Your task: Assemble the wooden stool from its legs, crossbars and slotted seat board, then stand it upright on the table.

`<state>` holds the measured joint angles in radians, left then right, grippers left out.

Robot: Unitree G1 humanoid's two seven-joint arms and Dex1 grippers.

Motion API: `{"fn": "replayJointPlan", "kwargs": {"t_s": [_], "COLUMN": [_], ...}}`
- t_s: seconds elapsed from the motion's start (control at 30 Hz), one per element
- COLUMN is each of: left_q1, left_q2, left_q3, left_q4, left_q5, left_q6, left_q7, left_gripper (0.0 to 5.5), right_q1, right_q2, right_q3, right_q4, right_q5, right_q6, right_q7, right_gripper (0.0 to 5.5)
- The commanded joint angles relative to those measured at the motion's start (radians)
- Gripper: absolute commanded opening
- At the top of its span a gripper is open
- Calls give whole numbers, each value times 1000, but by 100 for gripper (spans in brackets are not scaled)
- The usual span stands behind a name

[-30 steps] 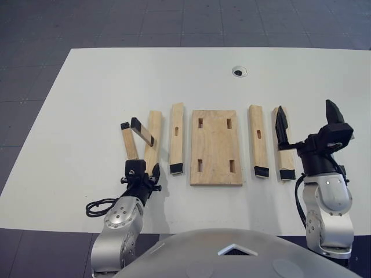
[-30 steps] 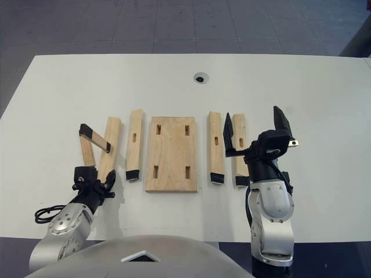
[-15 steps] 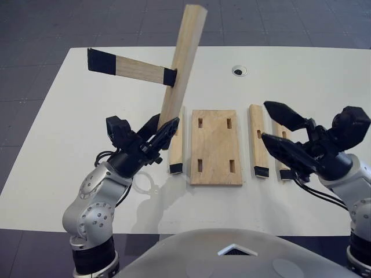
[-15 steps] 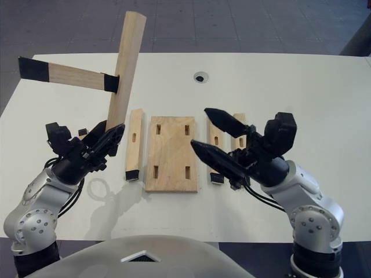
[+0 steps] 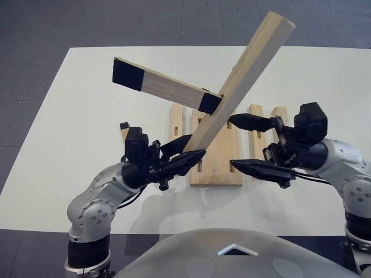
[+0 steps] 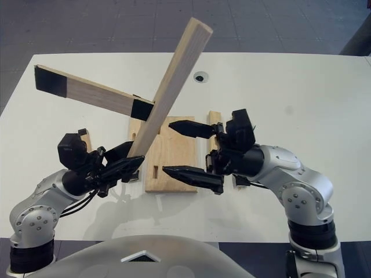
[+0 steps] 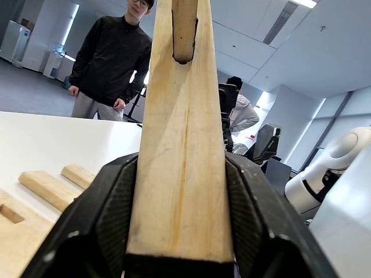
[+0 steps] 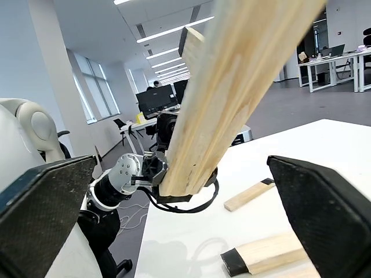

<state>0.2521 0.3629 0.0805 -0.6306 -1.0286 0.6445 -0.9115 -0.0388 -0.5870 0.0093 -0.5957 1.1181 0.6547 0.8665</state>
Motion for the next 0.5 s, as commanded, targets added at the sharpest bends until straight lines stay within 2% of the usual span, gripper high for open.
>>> {"fn": "replayJointPlan", "kwargs": {"t_s": [0.03, 0.5], "left_q1": [9, 46], "left_q2": [3, 14], "left_q3": [-25, -110], "left_q4": [-33, -56], "left_q5": [-14, 21], "left_q6": [-29, -81], "left_q7": [0, 22], "left_gripper": [205, 205], "right_q1": [-25, -69], "right_q2": [28, 83], "right_q3": [35, 90], "right_q4": [-8, -49], "right_q5": [-43, -42], "right_q6": [-9, 10], "right_q7": [-11, -55], "right_gripper": [550, 550]}}
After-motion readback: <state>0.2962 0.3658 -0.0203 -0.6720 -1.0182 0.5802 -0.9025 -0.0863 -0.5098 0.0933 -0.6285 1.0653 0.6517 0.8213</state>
